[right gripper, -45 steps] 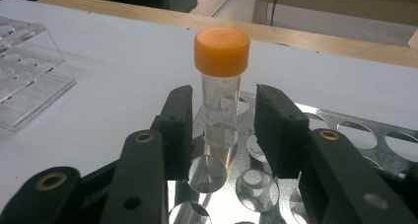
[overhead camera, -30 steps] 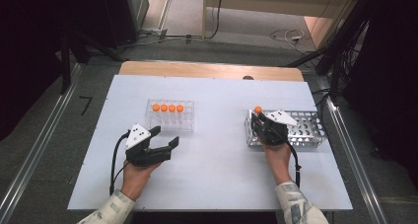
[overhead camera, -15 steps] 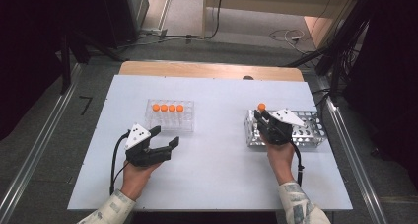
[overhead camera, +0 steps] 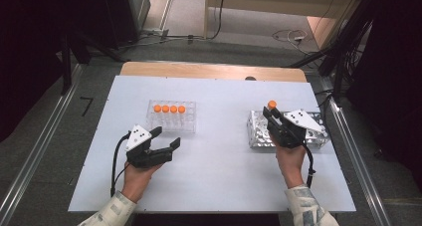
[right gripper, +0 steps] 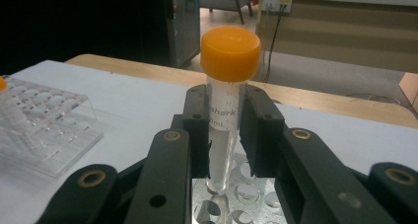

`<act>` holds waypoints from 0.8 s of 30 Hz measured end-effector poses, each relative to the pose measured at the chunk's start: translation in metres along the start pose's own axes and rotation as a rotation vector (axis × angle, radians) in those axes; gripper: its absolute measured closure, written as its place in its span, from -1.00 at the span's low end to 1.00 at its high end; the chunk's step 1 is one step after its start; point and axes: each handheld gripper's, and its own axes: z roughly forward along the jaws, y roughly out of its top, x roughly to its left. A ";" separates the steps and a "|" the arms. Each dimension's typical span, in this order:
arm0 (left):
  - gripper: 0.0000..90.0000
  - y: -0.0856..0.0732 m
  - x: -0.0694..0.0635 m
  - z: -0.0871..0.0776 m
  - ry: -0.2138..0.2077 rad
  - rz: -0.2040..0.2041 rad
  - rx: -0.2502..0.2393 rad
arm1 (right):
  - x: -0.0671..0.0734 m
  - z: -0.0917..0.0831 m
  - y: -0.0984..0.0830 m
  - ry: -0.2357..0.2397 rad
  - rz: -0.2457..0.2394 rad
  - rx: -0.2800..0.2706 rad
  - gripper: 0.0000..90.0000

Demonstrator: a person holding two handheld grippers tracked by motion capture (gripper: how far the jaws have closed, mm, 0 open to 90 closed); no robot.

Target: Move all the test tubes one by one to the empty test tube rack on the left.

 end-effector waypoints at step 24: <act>-0.53 0.000 -0.004 0.000 -0.009 0.014 -0.002 | 0.062 -0.004 -0.009 0.257 -0.034 0.050 0.61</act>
